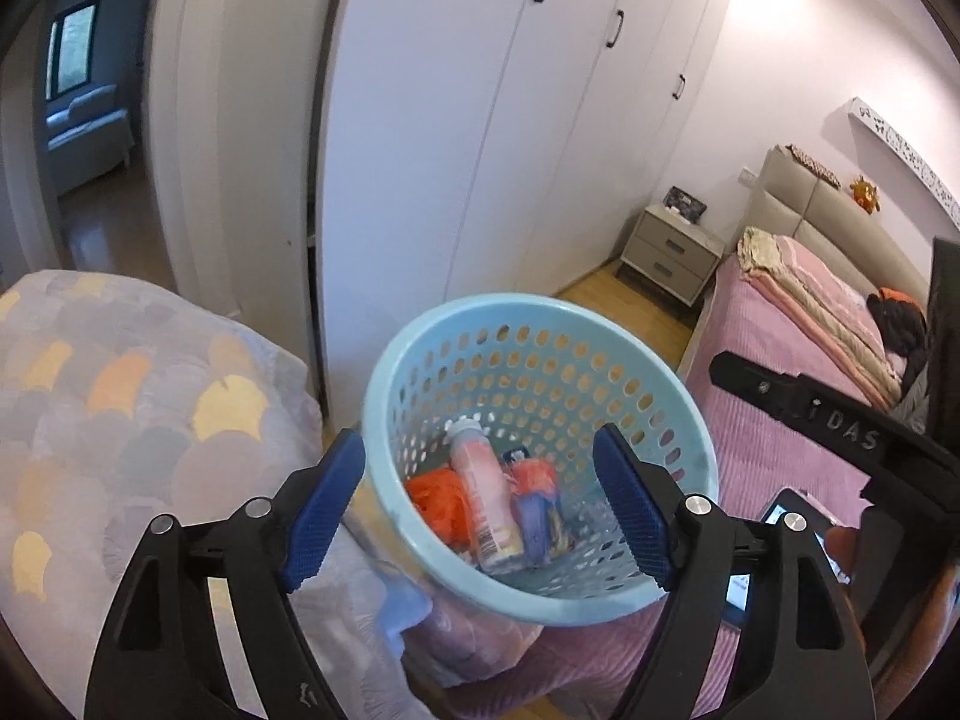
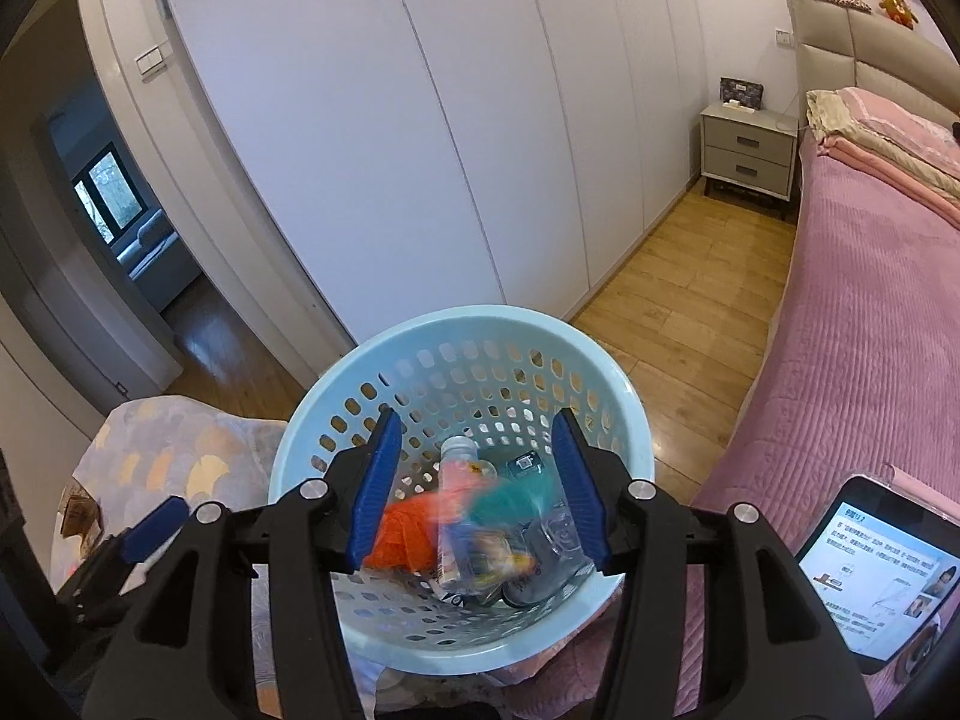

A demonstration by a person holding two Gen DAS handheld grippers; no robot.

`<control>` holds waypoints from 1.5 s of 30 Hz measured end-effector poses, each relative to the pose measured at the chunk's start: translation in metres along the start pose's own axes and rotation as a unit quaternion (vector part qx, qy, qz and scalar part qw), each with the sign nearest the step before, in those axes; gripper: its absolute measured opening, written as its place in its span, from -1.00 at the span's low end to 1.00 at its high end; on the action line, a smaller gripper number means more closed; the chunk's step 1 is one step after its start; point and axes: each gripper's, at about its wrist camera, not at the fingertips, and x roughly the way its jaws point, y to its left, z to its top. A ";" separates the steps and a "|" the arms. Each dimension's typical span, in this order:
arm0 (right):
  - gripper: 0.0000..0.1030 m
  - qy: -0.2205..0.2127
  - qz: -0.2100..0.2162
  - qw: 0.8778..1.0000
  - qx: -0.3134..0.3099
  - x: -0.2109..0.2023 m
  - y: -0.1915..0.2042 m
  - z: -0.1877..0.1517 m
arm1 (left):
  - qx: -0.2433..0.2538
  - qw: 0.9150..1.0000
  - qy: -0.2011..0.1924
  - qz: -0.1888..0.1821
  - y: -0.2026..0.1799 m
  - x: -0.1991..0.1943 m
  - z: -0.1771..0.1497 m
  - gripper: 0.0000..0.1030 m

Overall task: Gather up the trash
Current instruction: 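Return to the table and grasp the pink packet with the left gripper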

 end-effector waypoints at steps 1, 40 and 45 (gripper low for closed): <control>-0.02 -0.001 0.000 1.000 -0.001 -0.001 0.000 0.000 | -0.001 1.000 -0.005 0.003 0.002 -0.004 0.000 0.49; 0.00 0.061 0.311 0.905 -0.285 0.019 0.372 -0.072 | -0.239 0.925 -0.047 0.291 0.303 -0.187 -0.076 0.57; 0.00 0.085 0.311 0.898 -0.299 0.057 0.405 -0.082 | -0.251 0.922 -0.027 0.293 0.314 -0.170 -0.083 0.57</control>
